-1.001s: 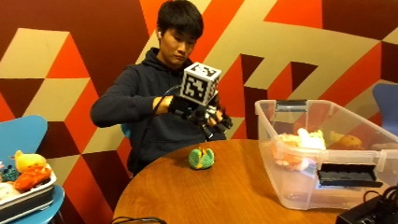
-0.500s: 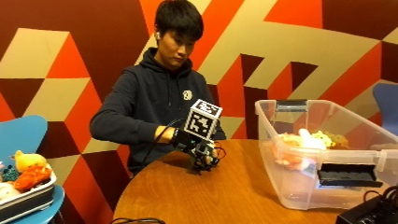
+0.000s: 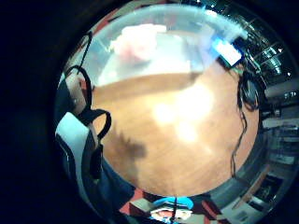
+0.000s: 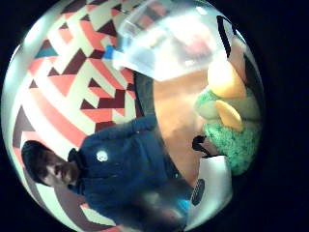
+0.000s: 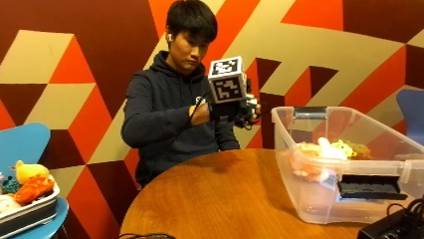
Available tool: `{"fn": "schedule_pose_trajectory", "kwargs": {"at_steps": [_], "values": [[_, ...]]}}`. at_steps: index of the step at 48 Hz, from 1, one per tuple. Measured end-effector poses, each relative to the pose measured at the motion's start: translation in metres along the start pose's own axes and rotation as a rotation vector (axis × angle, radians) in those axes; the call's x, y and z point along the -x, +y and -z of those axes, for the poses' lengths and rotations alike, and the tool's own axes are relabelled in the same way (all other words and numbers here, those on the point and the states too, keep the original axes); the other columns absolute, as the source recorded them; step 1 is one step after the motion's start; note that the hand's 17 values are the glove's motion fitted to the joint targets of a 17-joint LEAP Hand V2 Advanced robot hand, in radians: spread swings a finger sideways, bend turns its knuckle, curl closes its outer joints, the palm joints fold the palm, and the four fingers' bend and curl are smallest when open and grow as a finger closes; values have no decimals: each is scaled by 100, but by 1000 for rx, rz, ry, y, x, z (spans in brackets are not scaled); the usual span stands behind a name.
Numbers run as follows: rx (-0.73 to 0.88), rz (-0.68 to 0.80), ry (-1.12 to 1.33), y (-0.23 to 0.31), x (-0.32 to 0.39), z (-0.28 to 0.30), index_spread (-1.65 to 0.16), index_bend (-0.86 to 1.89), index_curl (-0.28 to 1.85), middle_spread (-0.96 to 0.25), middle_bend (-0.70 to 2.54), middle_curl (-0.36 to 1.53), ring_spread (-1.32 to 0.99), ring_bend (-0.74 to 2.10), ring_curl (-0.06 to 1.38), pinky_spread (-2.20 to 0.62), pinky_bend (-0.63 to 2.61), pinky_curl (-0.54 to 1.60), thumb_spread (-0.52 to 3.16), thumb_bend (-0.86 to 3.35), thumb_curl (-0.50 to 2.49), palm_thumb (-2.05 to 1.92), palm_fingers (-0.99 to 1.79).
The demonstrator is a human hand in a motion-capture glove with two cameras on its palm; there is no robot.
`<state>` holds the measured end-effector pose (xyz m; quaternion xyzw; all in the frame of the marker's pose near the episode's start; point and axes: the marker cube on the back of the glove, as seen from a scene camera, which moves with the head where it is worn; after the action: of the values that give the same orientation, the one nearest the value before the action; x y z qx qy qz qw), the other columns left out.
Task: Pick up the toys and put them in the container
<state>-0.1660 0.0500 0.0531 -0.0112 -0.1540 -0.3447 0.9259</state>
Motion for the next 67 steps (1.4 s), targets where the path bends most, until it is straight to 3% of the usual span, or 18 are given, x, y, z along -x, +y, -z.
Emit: {"fn": "schedule_pose_trajectory", "kwargs": {"at_steps": [14,30,35,36,37,42,50,67], "values": [[-307,39,-267,-78,16,44,-34,49,66,-25,82,66,-42,118,63,-39,114,55,42,20,96,81,89],[-402,-47,-459,-140,-11,20,-34,46,82,-26,85,79,-41,124,69,-40,124,58,25,18,106,75,70],[-358,-100,-298,-143,-25,13,-31,31,82,-23,74,77,-37,119,68,-36,119,57,34,15,106,72,32],[-348,-109,-262,-143,-27,13,-30,33,82,-22,75,77,-34,111,66,-31,109,55,47,16,106,68,16],[-340,-117,-229,-142,-29,14,-30,37,82,-19,71,75,-29,92,63,-25,103,55,54,10,102,61,-17],[-341,-125,-158,-136,-33,21,-30,30,71,-9,38,61,-17,46,49,-13,93,47,77,-3,89,42,-56],[-370,-112,-169,-124,-27,40,-27,13,58,-1,15,50,-7,13,34,-4,70,37,98,-5,73,24,-38],[-380,-81,-158,-98,-15,56,-26,14,44,2,13,38,-1,10,22,1,56,33,114,-2,53,19,-28]]}}
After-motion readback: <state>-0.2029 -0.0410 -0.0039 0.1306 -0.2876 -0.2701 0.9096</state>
